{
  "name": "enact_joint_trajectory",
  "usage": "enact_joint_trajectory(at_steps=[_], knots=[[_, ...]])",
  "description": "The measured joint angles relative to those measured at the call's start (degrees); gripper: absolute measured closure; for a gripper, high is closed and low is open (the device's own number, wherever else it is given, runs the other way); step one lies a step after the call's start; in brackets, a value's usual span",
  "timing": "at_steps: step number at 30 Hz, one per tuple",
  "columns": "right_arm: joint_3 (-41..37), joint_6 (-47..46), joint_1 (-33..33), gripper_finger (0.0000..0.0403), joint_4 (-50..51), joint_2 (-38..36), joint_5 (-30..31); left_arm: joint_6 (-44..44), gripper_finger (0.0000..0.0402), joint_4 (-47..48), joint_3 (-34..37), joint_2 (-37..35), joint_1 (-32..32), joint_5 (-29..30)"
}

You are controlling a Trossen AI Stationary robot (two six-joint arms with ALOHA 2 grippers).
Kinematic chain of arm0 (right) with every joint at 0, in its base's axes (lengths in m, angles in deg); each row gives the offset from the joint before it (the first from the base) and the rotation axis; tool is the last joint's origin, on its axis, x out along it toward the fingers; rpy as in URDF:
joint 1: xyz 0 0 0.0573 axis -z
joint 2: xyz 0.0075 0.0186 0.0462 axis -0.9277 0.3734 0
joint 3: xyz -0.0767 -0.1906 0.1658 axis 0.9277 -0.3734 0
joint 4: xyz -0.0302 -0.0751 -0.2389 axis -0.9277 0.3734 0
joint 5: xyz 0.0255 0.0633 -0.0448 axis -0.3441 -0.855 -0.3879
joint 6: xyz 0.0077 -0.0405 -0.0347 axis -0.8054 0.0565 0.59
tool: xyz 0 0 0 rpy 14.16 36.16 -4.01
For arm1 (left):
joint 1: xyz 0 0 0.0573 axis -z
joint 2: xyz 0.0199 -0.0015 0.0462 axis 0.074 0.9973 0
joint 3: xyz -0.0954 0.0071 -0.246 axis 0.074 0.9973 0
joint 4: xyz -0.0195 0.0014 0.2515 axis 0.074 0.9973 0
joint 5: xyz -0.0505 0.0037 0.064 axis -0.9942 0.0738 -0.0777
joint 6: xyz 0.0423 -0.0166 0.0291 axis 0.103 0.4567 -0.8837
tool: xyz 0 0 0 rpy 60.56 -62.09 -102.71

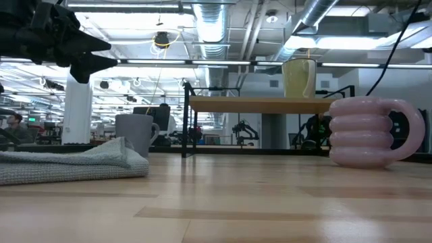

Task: Stack small to large cups/mugs on shelf
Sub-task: Put the violet mug on the shelf

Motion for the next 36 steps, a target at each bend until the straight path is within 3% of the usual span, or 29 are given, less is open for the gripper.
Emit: enact_joint_trajectory(at_steps=[9,15,25,31,36], knots=[[0.0,0.0,0.4,0.0173,-1.4,0.0,0.0,0.2,0.0145,0.0,0.0,0.0,0.0,0.0],[0.0,-0.3,4.4,0.0173,-1.5,0.0,-0.9,0.2,0.0145,0.0,0.0,0.0,0.0,0.0],[0.0,11.6,12.8,0.0173,-6.0,0.0,-1.3,0.2,0.0145,0.0,0.0,0.0,0.0,0.3],[1.4,15.4,17.8,0.0174,-6.5,0.0,-8.5,0.2,0.0145,0.0,0.0,0.0,0.0,0.3],[1.8,18.0,20.2,0.0194,-6.3,0.0,-9.5,0.2,0.0145,0.1,0.0,0.0,0.0,0.3]])
